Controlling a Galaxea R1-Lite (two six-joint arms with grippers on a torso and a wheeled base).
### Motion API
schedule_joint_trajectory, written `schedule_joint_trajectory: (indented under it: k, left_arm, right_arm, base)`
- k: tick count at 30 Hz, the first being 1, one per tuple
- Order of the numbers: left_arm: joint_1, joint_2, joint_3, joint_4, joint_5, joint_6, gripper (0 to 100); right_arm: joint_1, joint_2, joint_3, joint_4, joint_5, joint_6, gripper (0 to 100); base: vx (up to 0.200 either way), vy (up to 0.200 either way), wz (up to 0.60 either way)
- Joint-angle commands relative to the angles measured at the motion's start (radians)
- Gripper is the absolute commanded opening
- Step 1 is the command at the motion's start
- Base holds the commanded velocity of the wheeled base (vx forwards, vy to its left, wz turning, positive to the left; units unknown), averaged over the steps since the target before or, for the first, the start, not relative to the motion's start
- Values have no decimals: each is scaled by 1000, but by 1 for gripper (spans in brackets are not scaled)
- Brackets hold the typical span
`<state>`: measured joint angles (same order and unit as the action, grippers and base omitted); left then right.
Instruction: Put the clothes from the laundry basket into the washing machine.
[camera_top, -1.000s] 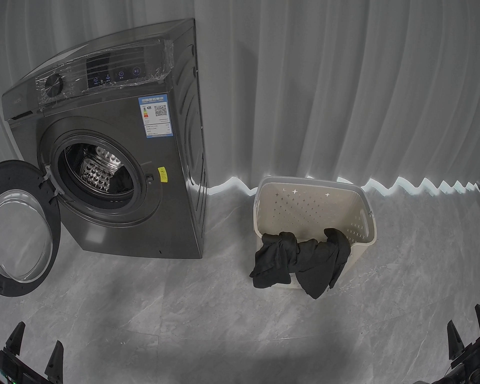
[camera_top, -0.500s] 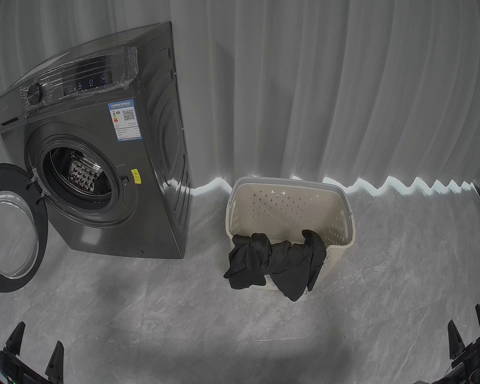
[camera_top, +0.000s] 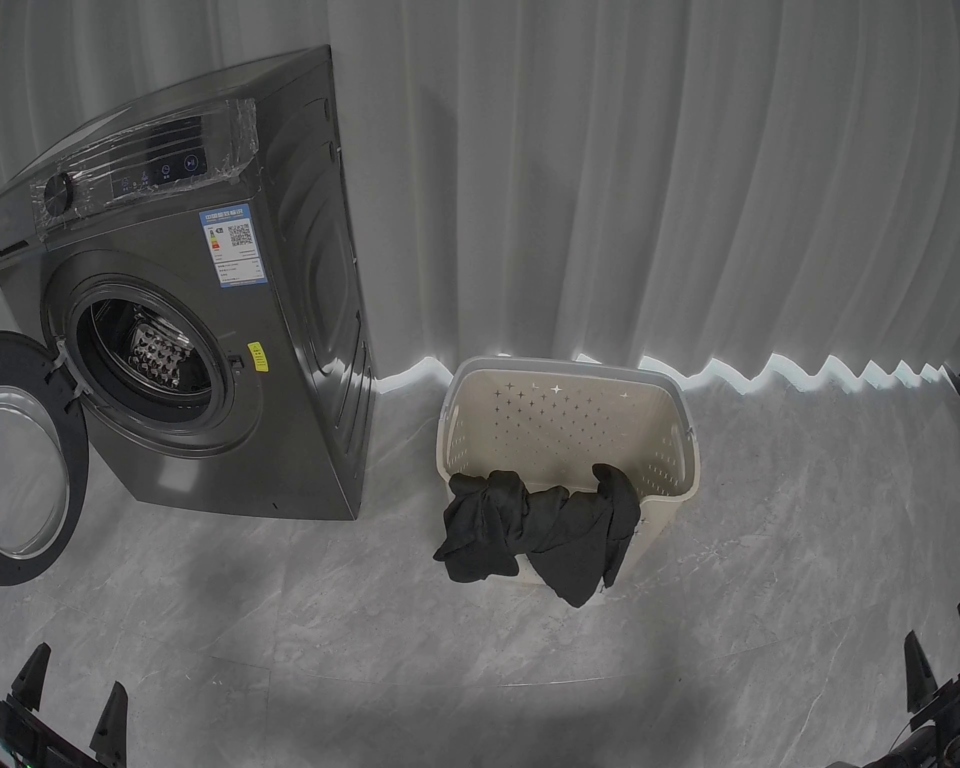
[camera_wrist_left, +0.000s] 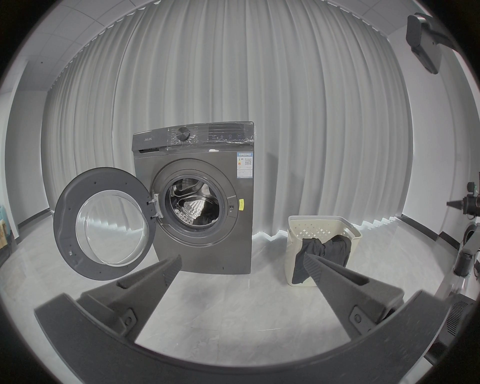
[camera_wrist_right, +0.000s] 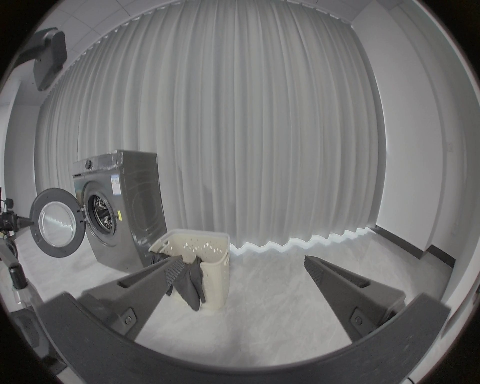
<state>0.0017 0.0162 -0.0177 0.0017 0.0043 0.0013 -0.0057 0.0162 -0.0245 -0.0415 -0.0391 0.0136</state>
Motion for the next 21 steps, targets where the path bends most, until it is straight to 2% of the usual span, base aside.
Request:
schedule_joint_trajectory:
  k: [1,2,3,5,6,8,10,15,17,19,20,21]
  left_arm:
    - [0,-16,16,0,-6,6,100]
    - [0,-16,16,0,-6,6,100]
    - [0,-16,16,0,-6,5,100]
    - [0,-16,16,-2,-4,0,100]
    - [1,-16,16,-2,-4,0,100]
    - [1,-16,16,-2,-1,0,100]
    - [1,-16,16,0,-1,-1,100]
    - [0,-16,16,0,-1,0,100]
    - [1,-16,16,0,-1,0,100]
    - [0,-16,16,0,-1,0,100]
    - [0,-16,16,0,-1,0,100]
    - [0,-16,16,0,-1,2,100]
  right_arm:
    - [10,2,-195,18,12,-7,100]
    - [12,10,-206,32,16,-9,100]
    - [39,61,-246,106,77,-11,100]
    - [89,166,-267,161,206,-12,100]
    - [95,191,-267,161,228,-12,100]
    - [128,324,-273,141,301,-9,100]
    - [159,449,-278,92,344,-7,100]
    - [214,778,-269,-156,351,-14,100]
    - [225,910,-273,-236,335,-12,100]
    - [217,1004,-279,-288,308,-9,100]
    - [217,1004,-279,-288,308,-9,100]
    - [221,1053,-282,-325,277,-6,100]
  base:
    - [0,0,0]
    - [0,0,0]
    - [0,0,0]
    - [100,0,0]
    - [200,0,0]
    - [200,0,0]
    - [200,0,0]
    - [200,0,0]
    - [200,0,0]
    - [0,0,0]
    - [0,0,0]
    - [0,0,0]
